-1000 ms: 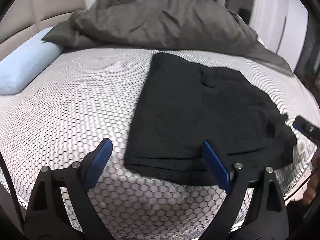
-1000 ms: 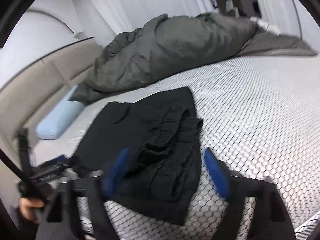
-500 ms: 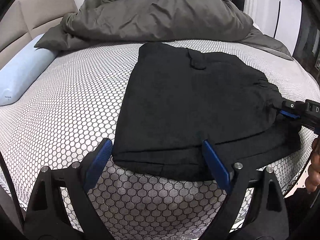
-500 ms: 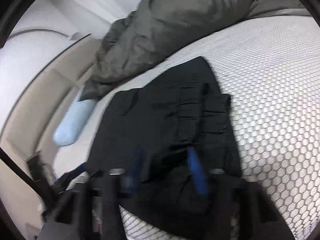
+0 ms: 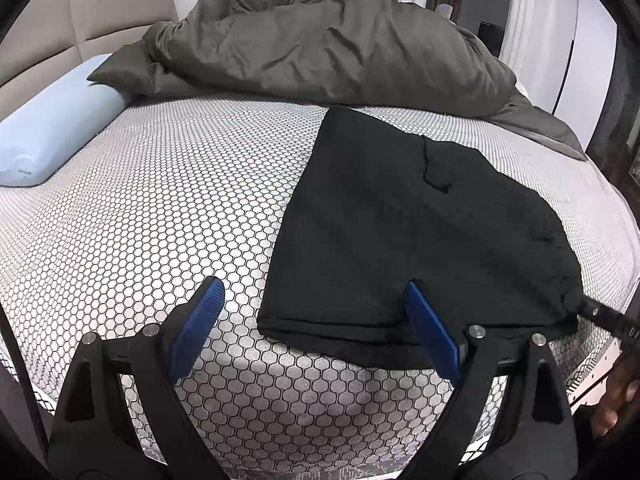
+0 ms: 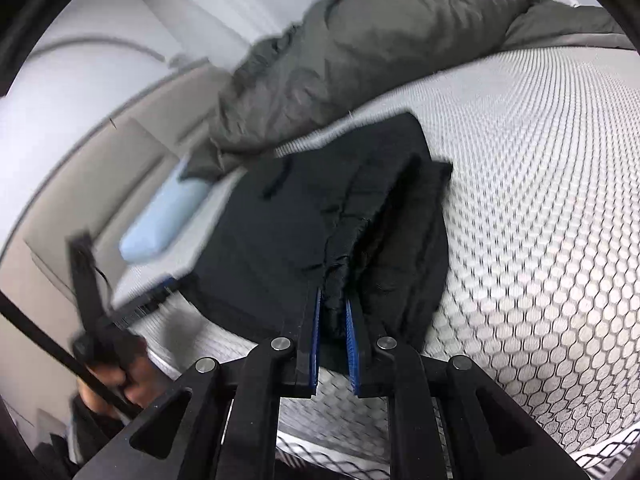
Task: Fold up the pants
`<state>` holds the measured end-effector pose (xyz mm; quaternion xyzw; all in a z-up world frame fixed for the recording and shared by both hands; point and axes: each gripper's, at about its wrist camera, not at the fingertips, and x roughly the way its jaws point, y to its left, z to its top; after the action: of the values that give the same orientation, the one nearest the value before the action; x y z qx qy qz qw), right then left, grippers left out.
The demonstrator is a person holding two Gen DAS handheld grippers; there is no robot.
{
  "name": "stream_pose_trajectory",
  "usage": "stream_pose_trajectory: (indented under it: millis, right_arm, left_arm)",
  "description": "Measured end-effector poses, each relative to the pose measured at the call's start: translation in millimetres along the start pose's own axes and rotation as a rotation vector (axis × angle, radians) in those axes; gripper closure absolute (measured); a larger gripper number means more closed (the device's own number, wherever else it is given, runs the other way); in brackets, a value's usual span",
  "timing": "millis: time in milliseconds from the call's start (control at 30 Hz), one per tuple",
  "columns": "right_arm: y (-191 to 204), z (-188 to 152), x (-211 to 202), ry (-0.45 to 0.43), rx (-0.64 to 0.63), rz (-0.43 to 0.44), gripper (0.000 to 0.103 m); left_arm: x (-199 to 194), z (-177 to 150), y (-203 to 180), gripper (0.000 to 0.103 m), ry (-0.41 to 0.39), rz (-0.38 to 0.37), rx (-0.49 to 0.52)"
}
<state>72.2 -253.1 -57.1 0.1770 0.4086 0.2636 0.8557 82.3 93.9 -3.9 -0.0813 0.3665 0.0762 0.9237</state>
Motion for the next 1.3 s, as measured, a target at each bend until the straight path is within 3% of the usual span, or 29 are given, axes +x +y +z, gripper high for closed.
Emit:
stream_pose_trajectory:
  millis: [167,267,333,367,400,433,467,633,800,1133,1300]
  right_arm:
    - [9,4,-1,-0.012,-0.019,0.007,0.091]
    - [8,6,1,-0.021,-0.01,0.008,0.091]
    - [5,6,0,-0.019,0.0,0.015,0.091]
    - [5,6,1,-0.017,0.001,0.012,0.091]
    - [4,5,1,-0.017,0.0,0.007,0.091]
    - [5,6,3,-0.016,-0.002,0.006,0.091]
    - [5,6,3,-0.015,-0.004,0.004,0.091]
    - [5,8,5,-0.013,-0.011,0.003,0.091]
    - [4,9,9,-0.009,-0.017,0.002,0.091]
    - [4,8,9,-0.016,-0.035,0.009,0.091]
    - [0,8,5,-0.038,-0.027,0.01,0.091]
  left_arm:
    - [6,2,7,0.013,0.025,-0.016,-0.032]
    - [-3,3,21,0.015,0.022,-0.139,-0.118]
    - [-8,2,32,0.029,0.023,-0.253,-0.201]
    - [-9,1,37,0.03,0.027,-0.294,-0.24]
    - [-10,1,43,0.041,0.024,-0.339,-0.279]
    - [-8,0,47,0.059,0.037,-0.393,-0.305]
    - [-5,0,50,0.063,0.058,-0.443,-0.328]
    - [7,-3,51,0.065,0.131,-0.606,-0.386]
    - [26,-12,36,0.065,0.241,-0.619,-0.4]
    - [52,-3,11,0.065,0.244,-0.521,-0.453]
    - [56,-2,2,0.065,0.282,-0.543,-0.442]
